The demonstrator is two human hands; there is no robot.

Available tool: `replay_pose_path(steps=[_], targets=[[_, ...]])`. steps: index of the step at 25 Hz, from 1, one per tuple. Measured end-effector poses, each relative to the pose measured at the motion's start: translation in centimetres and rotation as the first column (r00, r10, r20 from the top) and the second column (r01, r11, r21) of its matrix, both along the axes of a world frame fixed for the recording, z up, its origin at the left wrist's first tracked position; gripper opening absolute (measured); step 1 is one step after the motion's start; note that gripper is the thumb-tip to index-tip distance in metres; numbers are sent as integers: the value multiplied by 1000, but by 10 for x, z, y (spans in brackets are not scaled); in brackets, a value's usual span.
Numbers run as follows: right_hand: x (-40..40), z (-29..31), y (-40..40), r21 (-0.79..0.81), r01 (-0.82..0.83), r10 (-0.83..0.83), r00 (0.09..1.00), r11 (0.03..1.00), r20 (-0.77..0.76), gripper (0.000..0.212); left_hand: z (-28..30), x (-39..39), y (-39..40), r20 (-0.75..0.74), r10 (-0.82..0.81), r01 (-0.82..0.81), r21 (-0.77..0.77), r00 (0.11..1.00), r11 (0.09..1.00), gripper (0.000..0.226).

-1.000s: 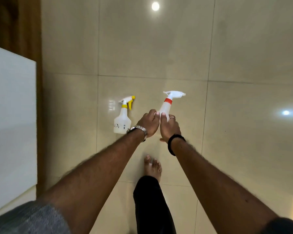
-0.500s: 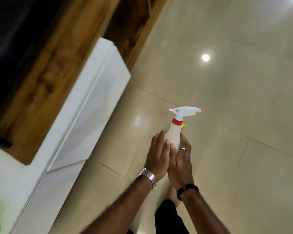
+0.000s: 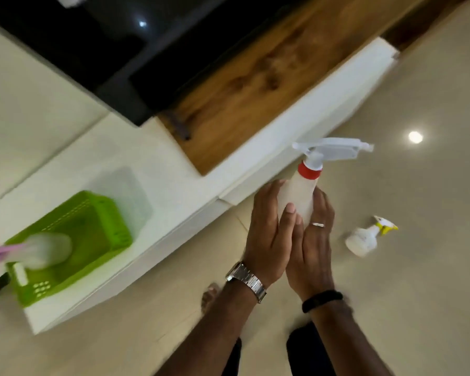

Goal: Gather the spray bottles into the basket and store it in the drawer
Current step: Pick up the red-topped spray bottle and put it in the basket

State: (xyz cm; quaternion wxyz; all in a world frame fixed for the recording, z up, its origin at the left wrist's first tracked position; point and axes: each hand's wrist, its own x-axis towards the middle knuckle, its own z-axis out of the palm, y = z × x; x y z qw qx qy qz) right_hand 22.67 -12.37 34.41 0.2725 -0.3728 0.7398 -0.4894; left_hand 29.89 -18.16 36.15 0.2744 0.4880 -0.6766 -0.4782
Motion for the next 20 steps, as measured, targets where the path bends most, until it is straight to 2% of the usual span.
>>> replay_pose_path(steps=[6, 9, 12, 16, 20], targets=[[153, 45, -70, -60, -365, 367, 930, 929, 31, 56, 54, 178, -46, 49, 284, -280, -78, 957, 957, 43], [220, 56, -96, -63, -550, 551, 834, 833, -1, 59, 63, 257, -53, 111, 457, -444, -127, 882, 887, 42], [275, 52, -121, -16, -712, 708, 701, 702, -82, 62, 56, 322, -56, 43, 579, -578, -48, 814, 815, 41], [321, 34, -147, 124, -825, 827, 523, 552, -206, 70, 33, 377, -63, 6, 666, -666, 32, 746, 745, 43], [342, 7, -170, 232, -848, 873, 427, 477, -236, 65, 3, 401, -70, 48, 641, -642, 77, 766, 763, 52]])
